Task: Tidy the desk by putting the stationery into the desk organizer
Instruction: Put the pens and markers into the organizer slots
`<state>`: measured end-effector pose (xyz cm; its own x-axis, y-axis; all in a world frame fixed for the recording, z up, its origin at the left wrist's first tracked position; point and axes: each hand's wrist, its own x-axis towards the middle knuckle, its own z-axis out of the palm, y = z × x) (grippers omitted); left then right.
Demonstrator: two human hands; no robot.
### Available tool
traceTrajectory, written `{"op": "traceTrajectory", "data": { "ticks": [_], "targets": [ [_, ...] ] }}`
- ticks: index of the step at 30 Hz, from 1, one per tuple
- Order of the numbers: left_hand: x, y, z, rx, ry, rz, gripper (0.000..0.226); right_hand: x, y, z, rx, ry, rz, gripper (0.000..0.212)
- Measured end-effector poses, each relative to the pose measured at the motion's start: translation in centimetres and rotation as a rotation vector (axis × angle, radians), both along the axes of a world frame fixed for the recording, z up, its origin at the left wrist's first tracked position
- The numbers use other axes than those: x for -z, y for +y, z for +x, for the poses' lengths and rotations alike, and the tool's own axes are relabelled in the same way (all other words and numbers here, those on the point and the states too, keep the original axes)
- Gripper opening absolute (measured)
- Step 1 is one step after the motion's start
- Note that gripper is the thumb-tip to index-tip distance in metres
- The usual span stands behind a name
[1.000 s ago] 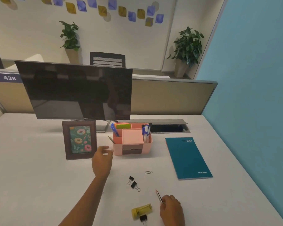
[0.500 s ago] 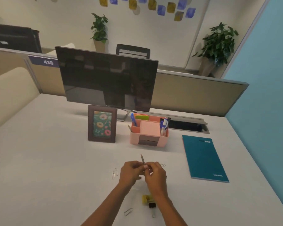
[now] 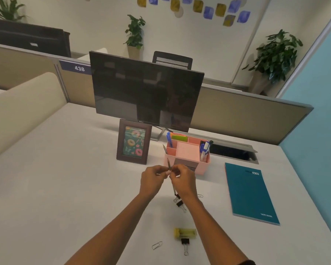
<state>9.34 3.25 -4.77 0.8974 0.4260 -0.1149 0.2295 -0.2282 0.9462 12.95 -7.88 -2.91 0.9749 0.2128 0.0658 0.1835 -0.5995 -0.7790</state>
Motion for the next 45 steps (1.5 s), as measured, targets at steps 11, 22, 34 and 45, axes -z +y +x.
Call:
{"op": "traceTrajectory", "data": {
  "ticks": [11, 22, 34, 45],
  "targets": [
    [4.6, 1.6, -2.0, 0.233, 0.216, 0.452, 0.033, -4.9, 2.5, 7.7, 0.188, -0.104, 0.111, 0.019],
    [10.8, -0.4, -5.1, 0.553, 0.243, 0.964, 0.065, -3.7, 4.7, 10.3, 0.218, -0.114, 0.162, 0.020],
    [11.8, -0.5, -5.7, 0.486, 0.144, 1.010, 0.066, -1.7, 5.2, 11.5, 0.242, -0.112, 0.108, 0.021],
    [11.9, -0.5, -5.7, 0.485, 0.152, 1.014, 0.066, -1.4, 2.8, 7.9, 0.181, -0.098, 0.134, 0.015]
  ]
}}
